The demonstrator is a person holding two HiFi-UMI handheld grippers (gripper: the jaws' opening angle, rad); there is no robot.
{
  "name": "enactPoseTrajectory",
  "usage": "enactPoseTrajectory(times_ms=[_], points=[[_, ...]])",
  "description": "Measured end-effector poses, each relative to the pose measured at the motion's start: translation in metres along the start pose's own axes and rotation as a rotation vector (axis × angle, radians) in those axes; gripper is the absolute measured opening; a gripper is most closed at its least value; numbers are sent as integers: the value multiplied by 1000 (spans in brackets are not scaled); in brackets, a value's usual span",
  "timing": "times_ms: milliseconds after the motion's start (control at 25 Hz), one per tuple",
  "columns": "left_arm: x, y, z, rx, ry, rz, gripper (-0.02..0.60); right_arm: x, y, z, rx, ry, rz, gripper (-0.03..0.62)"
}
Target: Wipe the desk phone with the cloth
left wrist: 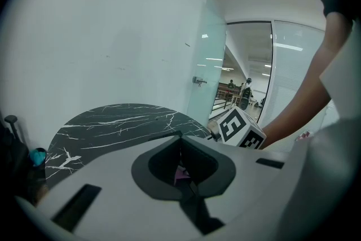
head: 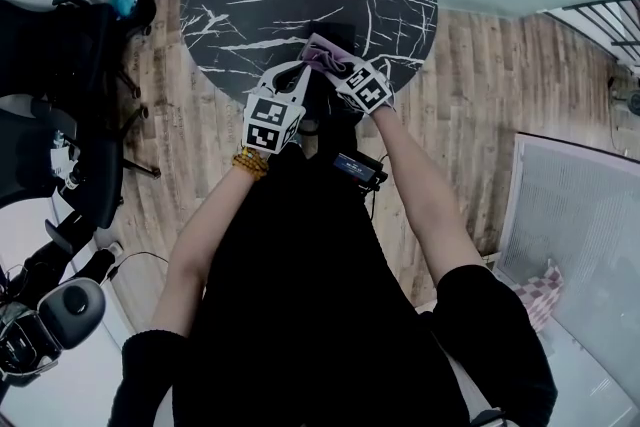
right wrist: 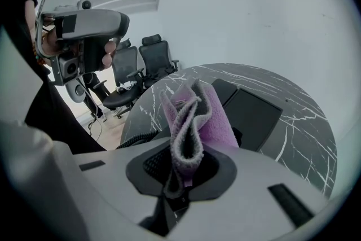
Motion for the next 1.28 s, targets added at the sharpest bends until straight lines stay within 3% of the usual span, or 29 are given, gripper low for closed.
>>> enactPoseTrajectory(times_ms=[1280], points=[[-9, -6, -2, 21, -17, 14, 14, 24, -26, 4, 36, 71, 31, 54]])
Point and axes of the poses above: the fingertips, and each gripper's own axes: z forward along the fingers, x to its left, y out of its top, the point moved 9 cm from there along -z, backward along the fingers, and after that the axes turned 3 degrees about z, right-handed, at the moved point
